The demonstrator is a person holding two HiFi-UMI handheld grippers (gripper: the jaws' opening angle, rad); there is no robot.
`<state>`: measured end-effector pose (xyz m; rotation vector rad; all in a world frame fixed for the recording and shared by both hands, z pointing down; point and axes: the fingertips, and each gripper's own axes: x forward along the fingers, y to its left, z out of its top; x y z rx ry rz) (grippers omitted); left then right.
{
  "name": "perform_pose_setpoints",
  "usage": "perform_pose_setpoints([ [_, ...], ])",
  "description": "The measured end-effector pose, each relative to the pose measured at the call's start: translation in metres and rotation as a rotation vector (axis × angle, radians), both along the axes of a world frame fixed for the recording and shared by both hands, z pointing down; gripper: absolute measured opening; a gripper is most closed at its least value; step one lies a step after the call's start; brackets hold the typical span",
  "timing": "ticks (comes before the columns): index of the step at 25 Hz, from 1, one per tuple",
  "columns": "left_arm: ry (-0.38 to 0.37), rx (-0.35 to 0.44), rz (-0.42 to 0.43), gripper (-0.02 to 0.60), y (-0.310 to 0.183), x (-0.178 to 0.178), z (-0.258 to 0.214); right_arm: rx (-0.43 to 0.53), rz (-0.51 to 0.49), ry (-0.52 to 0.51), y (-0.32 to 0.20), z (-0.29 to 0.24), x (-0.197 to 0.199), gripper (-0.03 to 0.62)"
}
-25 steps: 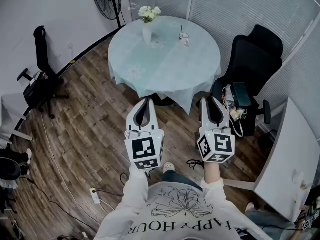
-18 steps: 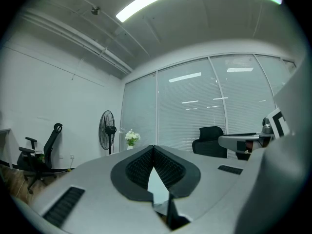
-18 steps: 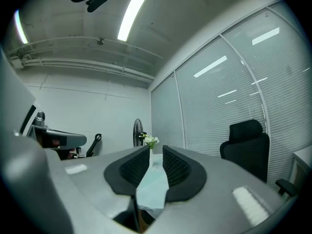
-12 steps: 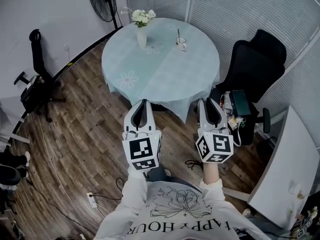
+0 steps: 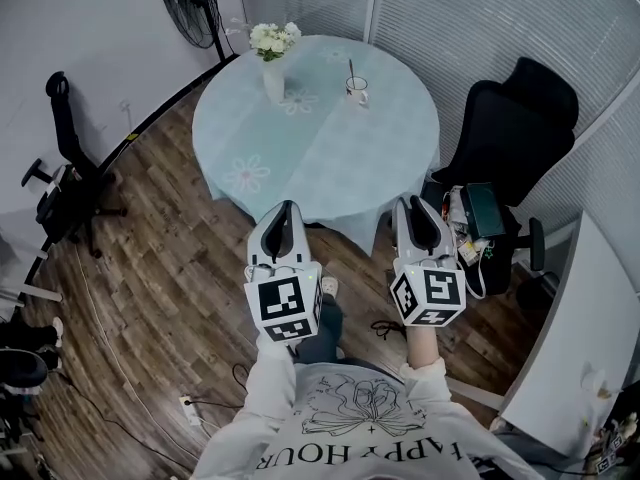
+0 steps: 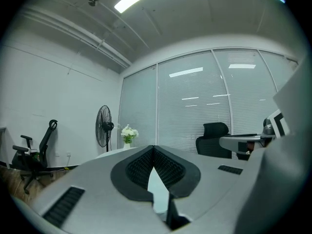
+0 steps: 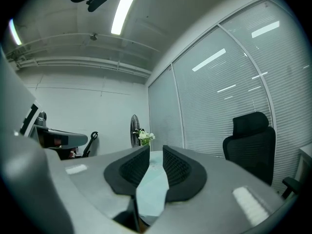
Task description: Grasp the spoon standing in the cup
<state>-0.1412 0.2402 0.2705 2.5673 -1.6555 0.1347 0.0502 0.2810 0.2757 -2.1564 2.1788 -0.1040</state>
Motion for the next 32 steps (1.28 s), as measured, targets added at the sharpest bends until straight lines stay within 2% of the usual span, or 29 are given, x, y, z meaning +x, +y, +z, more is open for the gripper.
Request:
perform_pose_setpoints([
  [21, 0.000, -0.004, 0.077, 0.006, -0.196, 0.065, 0.003, -0.001, 0.000, 0.015, -0.195, -0.001, 0.044, 0.094],
  [32, -0.009, -0.020, 0.091, 0.006, -0.278, 0.080, 0.011, -0.028, 0.012, -0.020, -0.277, 0.014, 0.061, 0.095],
])
